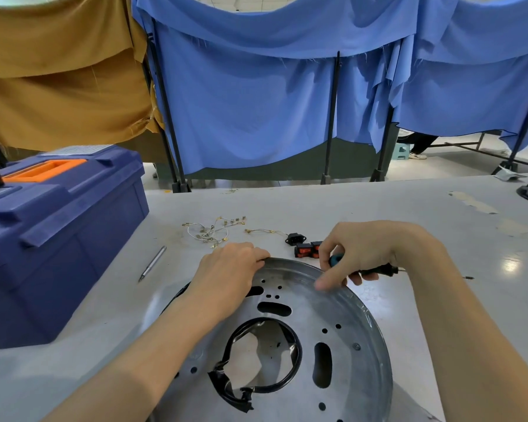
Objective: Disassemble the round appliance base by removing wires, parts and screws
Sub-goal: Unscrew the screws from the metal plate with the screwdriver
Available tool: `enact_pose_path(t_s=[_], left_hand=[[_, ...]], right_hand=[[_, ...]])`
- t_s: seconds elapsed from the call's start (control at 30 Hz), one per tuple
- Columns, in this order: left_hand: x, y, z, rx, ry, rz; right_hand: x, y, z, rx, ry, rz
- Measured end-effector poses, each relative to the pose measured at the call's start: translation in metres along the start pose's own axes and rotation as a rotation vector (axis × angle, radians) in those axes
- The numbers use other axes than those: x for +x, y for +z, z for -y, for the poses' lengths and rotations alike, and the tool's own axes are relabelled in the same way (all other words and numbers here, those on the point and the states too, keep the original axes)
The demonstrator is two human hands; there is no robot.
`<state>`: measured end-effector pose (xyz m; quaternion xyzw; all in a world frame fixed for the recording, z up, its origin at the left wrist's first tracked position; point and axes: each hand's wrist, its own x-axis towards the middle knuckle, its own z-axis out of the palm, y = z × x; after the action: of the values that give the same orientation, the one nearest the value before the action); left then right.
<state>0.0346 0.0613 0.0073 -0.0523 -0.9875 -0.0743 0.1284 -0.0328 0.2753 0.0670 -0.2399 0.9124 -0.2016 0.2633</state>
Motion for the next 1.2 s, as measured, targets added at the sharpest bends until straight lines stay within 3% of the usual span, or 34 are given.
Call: enact_pose_path(t_s=[0.23,0.67,0.77,0.97,1.2], left_hand=[[0.001,-0.001,0.008,-0.257,-0.073,-0.032],[0.008,-0.012,0.009,-0.216,-0.088,0.131],[0.011,-0.013,0.003,-0.247,-0.041,0.089],[0.015,-0.015,-0.002,0.042,-0.026,-0.012],[0.013,-0.029,0.004,0.328,-0.12,0.121]], right_hand=[[0.006,0.006,0.005,-0.002,-0.037,-0.03],[0.015,0.008,0.005,0.008,-0.111,-0.082],[0.021,0.012,0.007,-0.005,-0.145,-0.161],[0.026,0.017,0.009,0.017,-0.197,-0.337],[0.008,0.002,0.003,-0.056,-0.081,-0.146]])
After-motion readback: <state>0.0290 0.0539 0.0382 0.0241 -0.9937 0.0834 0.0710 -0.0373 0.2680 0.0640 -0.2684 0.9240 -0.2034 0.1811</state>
